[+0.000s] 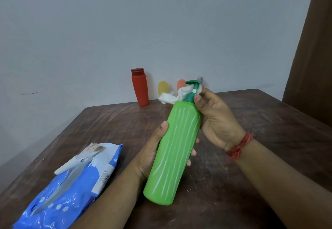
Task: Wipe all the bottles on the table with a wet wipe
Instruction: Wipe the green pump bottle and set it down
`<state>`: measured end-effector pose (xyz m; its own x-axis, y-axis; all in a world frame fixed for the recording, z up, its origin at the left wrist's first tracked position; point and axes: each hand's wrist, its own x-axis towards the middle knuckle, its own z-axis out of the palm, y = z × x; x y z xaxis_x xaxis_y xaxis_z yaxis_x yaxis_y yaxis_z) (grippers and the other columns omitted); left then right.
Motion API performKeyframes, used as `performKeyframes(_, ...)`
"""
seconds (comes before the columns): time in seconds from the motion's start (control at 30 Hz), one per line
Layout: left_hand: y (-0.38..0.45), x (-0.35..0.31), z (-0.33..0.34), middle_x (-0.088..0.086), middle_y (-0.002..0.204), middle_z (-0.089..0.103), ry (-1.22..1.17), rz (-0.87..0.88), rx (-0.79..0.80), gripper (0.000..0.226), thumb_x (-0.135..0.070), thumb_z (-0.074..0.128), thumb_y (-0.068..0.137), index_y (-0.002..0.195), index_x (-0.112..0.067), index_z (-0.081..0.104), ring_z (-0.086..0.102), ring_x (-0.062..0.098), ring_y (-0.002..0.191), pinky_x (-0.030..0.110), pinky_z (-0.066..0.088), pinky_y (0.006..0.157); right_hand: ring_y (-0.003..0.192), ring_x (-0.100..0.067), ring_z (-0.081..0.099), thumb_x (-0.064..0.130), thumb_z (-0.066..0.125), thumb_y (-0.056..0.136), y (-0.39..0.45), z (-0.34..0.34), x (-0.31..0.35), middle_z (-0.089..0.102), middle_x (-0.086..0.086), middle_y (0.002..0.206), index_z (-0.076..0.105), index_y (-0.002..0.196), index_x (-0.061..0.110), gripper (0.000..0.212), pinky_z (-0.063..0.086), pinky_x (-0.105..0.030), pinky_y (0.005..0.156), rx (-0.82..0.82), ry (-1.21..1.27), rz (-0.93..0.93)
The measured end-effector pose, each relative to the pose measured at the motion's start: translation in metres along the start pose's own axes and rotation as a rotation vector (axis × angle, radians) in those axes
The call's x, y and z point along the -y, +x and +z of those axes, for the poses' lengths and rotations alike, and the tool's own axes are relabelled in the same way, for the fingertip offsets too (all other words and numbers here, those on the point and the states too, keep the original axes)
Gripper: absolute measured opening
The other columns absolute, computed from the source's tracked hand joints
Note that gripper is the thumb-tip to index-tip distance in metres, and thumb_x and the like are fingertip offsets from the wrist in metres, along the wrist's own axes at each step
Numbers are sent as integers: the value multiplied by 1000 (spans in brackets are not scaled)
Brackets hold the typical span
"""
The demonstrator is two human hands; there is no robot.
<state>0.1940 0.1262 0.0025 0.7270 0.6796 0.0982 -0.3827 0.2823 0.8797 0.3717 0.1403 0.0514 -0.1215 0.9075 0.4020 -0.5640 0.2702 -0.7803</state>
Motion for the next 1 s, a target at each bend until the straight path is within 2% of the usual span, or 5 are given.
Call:
performKeyframes(0.33, 2, -1, -4, 19, 117, 68, 10, 20, -75, 80, -65, 81, 66, 126, -12, 70, 69, 28, 92, 41, 59, 77, 84, -14, 65, 38, 73, 80, 3, -5, -4, 71, -7, 93, 63, 96, 19, 27, 54, -30, 74, -200, -596, -247)
performKeyframes(0.53, -1, -3, -5, 19, 102, 73, -31, 184, -312, 61, -60, 52, 87, 107, -10, 78, 71, 27, 80, 37, 59, 72, 121, -15, 55, 42, 43, 101, -13, 2, -27, 61, -3, 129, 61, 130, 10, 47, 46, -32, 102, 1, -1278, -580)
performKeyframes(0.77, -2, -6, -8, 20, 108, 69, -137, 223, -349, 65, -61, 37, 96, 115, -10, 75, 67, 32, 87, 46, 59, 72, 114, -19, 54, -2, 63, 89, -11, 0, -40, 63, -5, 120, 69, 115, 6, 28, 36, -17, 105, 155, -1493, -741)
performKeyframes(0.87, -1, -4, -5, 19, 112, 67, -103, 192, -287, 70, -63, 33, 96, 117, -11, 74, 65, 30, 84, 43, 56, 70, 118, -19, 53, -3, 61, 90, -9, 0, -32, 60, -7, 125, 65, 123, 7, 35, 40, -24, 106, -30, -1447, -705)
performKeyframes(1.0, 0, -3, -7, 19, 108, 66, -98, 206, -272, 69, -64, 32, 96, 120, -12, 72, 63, 30, 80, 40, 54, 66, 101, -20, 56, 5, 66, 91, -12, -2, -26, 66, -2, 106, 72, 108, 10, 18, 42, -22, 92, 62, -1466, -784)
